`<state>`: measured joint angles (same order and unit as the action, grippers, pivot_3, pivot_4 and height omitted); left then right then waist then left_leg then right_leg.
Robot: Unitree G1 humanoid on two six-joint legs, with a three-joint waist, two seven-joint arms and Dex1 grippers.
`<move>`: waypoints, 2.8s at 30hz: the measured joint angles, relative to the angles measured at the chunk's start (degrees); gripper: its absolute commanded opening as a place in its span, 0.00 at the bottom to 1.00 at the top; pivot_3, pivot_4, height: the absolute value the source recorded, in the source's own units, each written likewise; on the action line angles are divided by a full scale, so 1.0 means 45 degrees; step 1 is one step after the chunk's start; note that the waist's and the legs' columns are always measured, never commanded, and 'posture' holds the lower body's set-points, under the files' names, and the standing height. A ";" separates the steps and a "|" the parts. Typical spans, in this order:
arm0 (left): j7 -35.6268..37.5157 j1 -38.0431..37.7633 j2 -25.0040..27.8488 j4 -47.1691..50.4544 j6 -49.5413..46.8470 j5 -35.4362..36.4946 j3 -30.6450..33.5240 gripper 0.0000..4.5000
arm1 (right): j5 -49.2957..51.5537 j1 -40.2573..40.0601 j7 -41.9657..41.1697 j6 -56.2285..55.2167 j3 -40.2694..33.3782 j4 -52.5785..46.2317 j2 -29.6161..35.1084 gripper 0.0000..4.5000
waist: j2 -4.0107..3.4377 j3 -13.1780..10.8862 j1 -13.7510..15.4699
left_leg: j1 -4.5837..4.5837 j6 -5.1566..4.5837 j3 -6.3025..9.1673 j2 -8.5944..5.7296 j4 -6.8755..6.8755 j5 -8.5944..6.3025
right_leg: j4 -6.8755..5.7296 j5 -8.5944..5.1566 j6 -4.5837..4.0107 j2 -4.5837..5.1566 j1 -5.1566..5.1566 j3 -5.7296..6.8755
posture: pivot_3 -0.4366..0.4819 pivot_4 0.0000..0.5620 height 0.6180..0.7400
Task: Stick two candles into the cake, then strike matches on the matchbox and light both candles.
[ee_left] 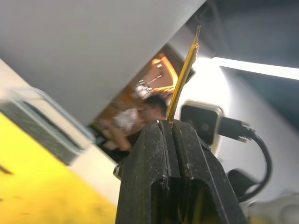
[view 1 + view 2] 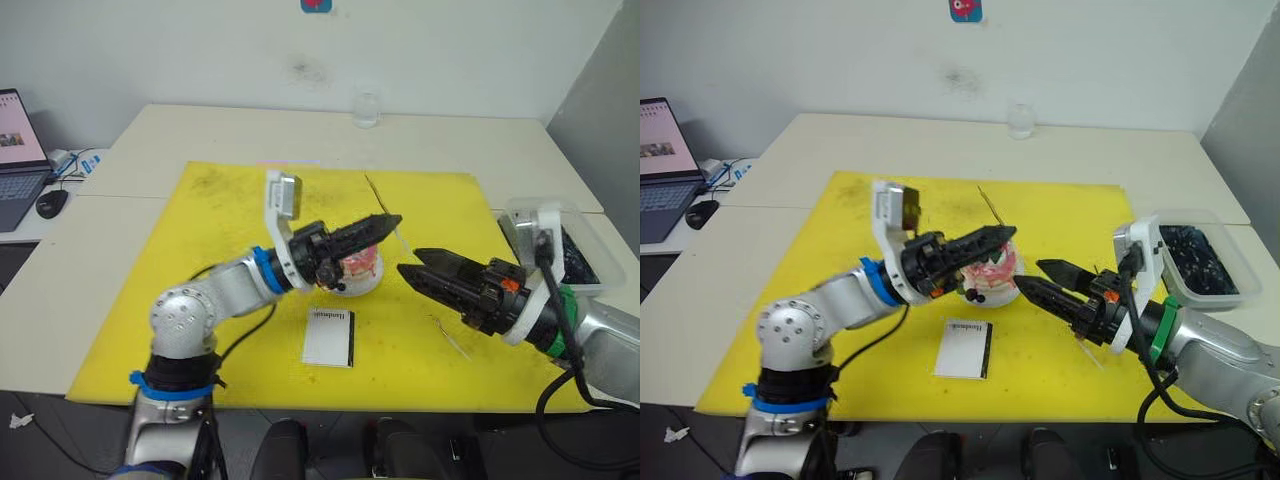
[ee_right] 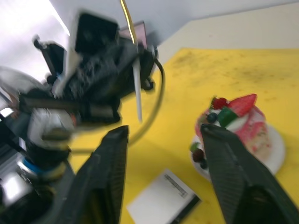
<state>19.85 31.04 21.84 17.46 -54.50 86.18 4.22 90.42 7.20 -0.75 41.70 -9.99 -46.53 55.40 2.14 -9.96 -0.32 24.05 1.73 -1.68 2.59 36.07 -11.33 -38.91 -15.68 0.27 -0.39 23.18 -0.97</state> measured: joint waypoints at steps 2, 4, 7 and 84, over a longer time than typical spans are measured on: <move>0.0724 0.0322 0.1272 -0.0003 0.0336 -0.1455 0.0125 0.00 | -0.1204 0.0024 -0.0622 0.0287 0.0019 -0.0076 0.0558 0.95 | 0.0000 0.0000 0.0001 | -0.0002 0.0000 0.0002 0.0004 -0.0011 0.0000 | 0.0005 -0.0004 -0.0008 -0.0005 0.0003 0.0004 | 0.48 0.27 1.00; 0.1584 0.0443 0.2137 -0.0072 0.1037 -0.3177 0.0109 0.00 | -0.2177 0.0172 -0.1170 0.0383 0.0191 -0.0145 0.0761 0.99 | -0.0001 0.0000 0.0007 | 0.0000 0.0001 -0.0001 0.0003 -0.0014 -0.0001 | 0.0010 -0.0010 -0.0017 -0.0004 0.0006 0.0004 | 0.48 0.27 1.00; 0.2996 0.0388 0.3076 -0.0596 0.2549 -0.5948 -0.0204 0.00 | -0.3566 0.0591 -0.1942 0.0581 0.0668 -0.0321 0.1039 0.99 | -0.0001 -0.0002 0.0012 | 0.0009 0.0003 -0.0003 0.0020 -0.0022 -0.0002 | 0.0023 -0.0015 -0.0026 0.0006 0.0011 0.0004 | 0.48 0.27 1.00; 0.7127 -0.0868 -0.0052 -0.4957 0.9495 -1.4704 -0.1634 0.00 | -0.5845 0.0560 -0.2339 0.2286 0.1491 -0.1608 0.0307 0.99 | 0.0011 -0.0009 0.0036 | 0.0066 -0.0002 0.0000 0.0028 0.0004 -0.0001 | 0.0016 -0.0002 0.0005 0.0064 0.0028 0.0030 | 0.48 0.27 1.00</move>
<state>51.92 27.14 21.60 -4.85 -11.78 20.01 -3.13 64.11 9.72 -11.27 51.98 -3.28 -53.77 56.79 2.19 -10.00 -0.15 24.35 1.72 -1.68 2.71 36.09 -11.33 -38.83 -15.69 0.29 -0.10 23.30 -0.84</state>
